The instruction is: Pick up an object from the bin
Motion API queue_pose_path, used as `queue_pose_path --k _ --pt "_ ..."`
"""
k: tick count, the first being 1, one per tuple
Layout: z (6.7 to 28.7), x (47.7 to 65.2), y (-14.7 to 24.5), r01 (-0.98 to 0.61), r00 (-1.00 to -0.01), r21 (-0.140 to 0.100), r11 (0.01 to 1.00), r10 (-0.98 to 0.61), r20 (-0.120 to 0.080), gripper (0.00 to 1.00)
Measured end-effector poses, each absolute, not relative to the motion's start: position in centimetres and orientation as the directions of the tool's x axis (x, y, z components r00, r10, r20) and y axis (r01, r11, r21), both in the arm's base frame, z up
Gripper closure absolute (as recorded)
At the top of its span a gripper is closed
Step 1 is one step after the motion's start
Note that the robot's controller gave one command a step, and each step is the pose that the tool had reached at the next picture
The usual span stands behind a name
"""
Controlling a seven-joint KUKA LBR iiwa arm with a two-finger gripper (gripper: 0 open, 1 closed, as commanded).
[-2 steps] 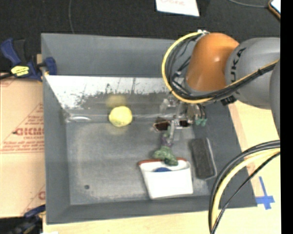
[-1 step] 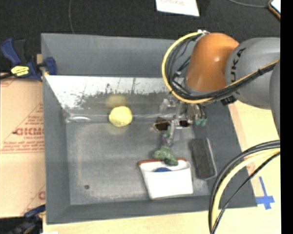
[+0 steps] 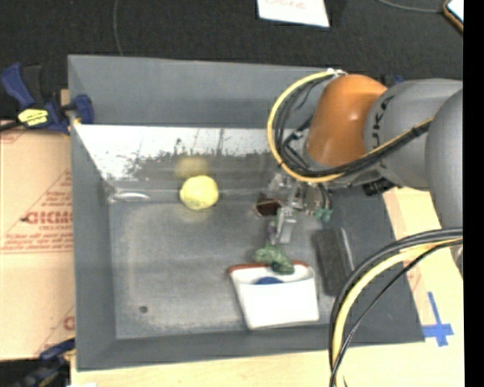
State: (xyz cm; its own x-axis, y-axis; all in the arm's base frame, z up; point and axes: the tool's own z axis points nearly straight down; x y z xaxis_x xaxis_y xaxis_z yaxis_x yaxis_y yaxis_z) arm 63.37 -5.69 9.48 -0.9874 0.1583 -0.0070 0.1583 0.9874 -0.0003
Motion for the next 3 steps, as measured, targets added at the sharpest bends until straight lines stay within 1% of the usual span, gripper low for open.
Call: queue_pose_path --k 1,2,3 --pt "9.8 63.1 -4.3 0.162 -0.987 0.000 0.987 0.162 -0.006 0.00" --pt "13.6 61.8 -6.1 0.192 -0.981 0.000 0.981 0.192 -0.012 0.00" --pt "7.4 58.9 -7.0 0.131 -0.991 0.002 0.991 0.131 -0.012 0.00"
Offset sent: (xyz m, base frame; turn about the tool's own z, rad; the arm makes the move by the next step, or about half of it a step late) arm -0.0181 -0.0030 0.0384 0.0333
